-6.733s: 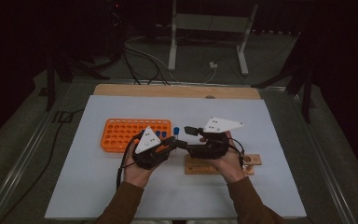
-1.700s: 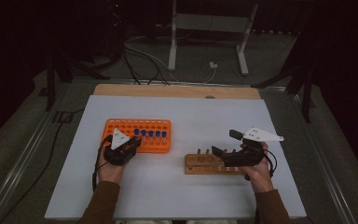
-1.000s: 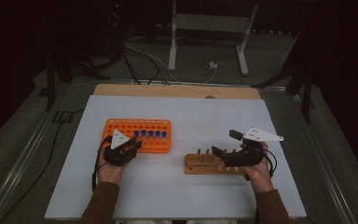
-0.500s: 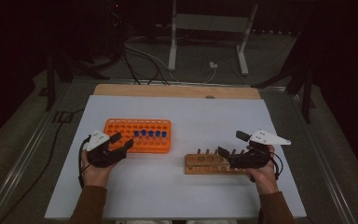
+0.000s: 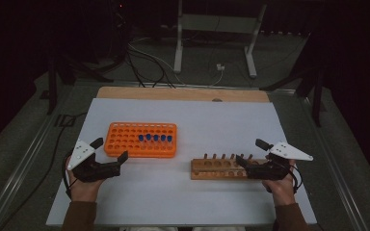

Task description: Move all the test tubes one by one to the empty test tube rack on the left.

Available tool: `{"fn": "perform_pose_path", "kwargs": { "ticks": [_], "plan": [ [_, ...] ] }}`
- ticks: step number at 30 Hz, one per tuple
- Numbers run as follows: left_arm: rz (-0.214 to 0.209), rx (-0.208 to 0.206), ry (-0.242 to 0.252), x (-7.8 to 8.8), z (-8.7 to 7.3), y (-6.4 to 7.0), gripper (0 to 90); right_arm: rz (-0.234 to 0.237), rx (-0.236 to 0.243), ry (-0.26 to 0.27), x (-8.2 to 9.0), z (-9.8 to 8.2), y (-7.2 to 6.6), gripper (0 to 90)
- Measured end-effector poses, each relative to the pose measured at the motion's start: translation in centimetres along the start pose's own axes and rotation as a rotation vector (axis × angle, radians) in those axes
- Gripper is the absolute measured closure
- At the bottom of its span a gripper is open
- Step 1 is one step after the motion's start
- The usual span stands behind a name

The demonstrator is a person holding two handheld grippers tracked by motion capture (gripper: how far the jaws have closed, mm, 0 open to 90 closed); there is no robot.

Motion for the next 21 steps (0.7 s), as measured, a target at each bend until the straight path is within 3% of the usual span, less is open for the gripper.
{"fn": "perform_pose_path", "kwargs": {
  "ticks": [7,21],
  "plan": [
    [0.02,-0.014,0.03,1.4,-0.2,0.0,0.6,-0.02,-0.013,0.034,1.0,-0.5,0.8,0.0],
    [0.041,0.003,0.057,2.8,-0.9,-0.8,0.6,-0.047,-0.025,0.063,1.9,-0.9,1.4,0.0]
  ]
}}
Point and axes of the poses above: each handheld gripper's, and its own axes: x roughly backward along the jaws, z roughly out of its top, y roughly to its right, the point moved 9 cm from there along -x, roughly forward along the jaws
